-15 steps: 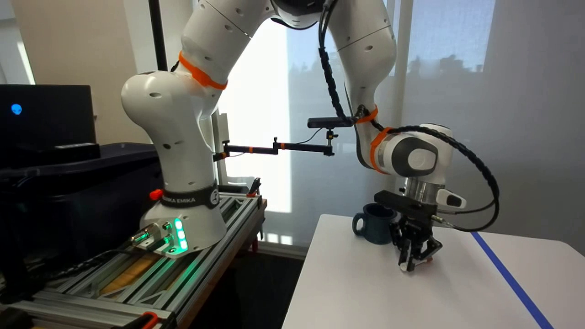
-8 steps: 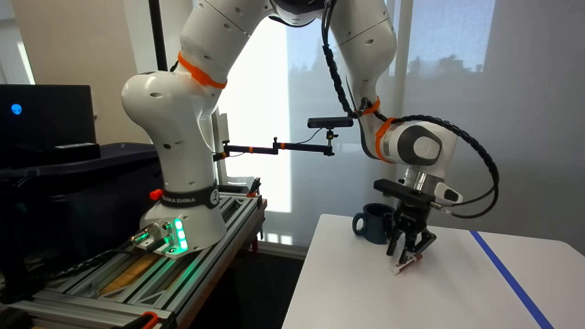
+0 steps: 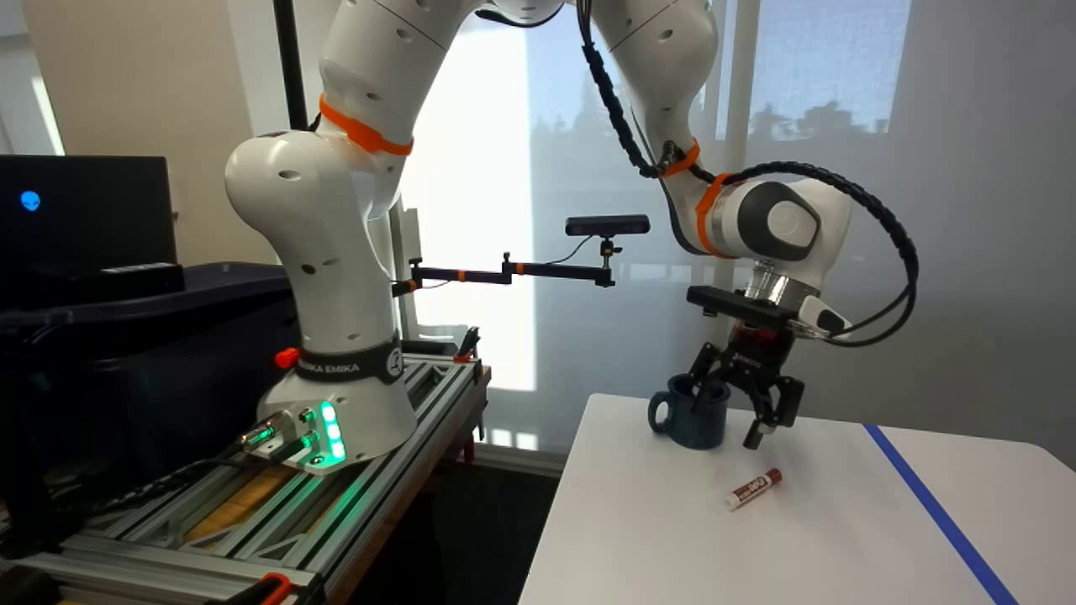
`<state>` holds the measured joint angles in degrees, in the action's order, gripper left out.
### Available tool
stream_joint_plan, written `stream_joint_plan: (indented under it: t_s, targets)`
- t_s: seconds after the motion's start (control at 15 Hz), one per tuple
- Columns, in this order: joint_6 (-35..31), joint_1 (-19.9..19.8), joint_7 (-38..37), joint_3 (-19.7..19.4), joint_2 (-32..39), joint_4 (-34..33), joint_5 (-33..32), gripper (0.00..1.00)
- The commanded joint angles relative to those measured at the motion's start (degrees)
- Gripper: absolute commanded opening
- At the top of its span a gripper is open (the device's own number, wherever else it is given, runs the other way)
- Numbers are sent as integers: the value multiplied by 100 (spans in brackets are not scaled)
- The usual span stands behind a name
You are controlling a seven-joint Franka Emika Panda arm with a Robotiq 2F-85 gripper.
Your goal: Take the marker out of the cup
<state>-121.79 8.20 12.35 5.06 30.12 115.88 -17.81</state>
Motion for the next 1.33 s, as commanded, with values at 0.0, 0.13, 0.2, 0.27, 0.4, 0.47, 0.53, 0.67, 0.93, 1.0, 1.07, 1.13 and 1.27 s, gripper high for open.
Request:
stream_joint_plan:
  t_s: [0.0, 0.13, 0.2, 0.27, 0.4, 0.47, 0.53, 0.67, 0.93, 1.0, 1.07, 1.13, 1.27]
  targets:
    - [303, -141, -380, 213, -309, 122, 928, 100]
    - [164, -183, -584, 273, -385, 180, 1459, 100]
    - [76, -194, -704, 281, -421, 209, 1680, 100]
    - [2, -157, -939, 243, -486, 264, 1808, 99]
    - [-220, -134, -1331, 161, -674, 485, 1992, 100]
    - [-476, -102, -1540, 115, -779, 639, 1993, 100]
    - [-752, -51, -1775, 66, -858, 779, 1950, 100]
    - [-1339, 85, -2303, -33, -1051, 1083, 1761, 100]
    - [-2229, 518, -3443, -395, -1346, 1559, 819, 100]
    - [-2362, 632, -3793, -509, -1385, 1621, 544, 100]
    - [-2075, 375, -3209, -294, -1043, 1255, 933, 100]
    - [-2191, 462, -3454, -364, -1111, 1343, 767, 100]
    - [-2253, 519, -3597, -403, -1174, 1417, 700, 100]
